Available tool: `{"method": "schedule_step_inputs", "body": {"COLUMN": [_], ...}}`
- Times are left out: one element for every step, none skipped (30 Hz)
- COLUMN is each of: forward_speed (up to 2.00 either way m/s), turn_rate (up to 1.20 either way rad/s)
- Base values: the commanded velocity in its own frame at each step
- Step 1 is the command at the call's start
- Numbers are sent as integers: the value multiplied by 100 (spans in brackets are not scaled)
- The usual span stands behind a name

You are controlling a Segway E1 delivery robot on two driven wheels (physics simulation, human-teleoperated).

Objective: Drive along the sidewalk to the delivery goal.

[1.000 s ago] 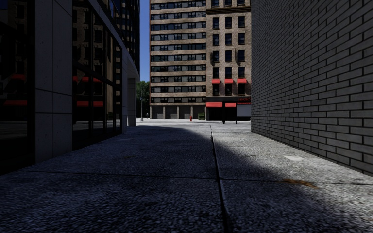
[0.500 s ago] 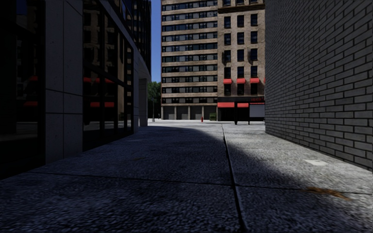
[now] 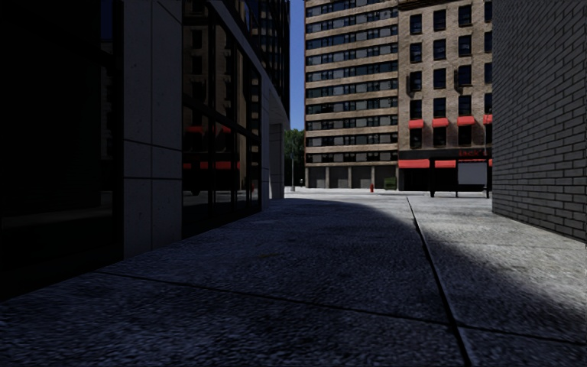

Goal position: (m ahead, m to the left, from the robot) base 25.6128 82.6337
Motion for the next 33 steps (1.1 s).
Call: {"method": "schedule_step_inputs", "body": {"forward_speed": [84,87,90,91,92,92,92,92,92,92,92,92,93,95,97,97,98,100,103,103,104,104,104,106,106,107,107,108,108,108,108,108,109], "turn_rate": [66,66,66,66,66,66,66,66,66,66,66,66,66,66,66,66,66,66,66,66,66,66,66,66,66,66,66,66,66,66,66,68,69]}}
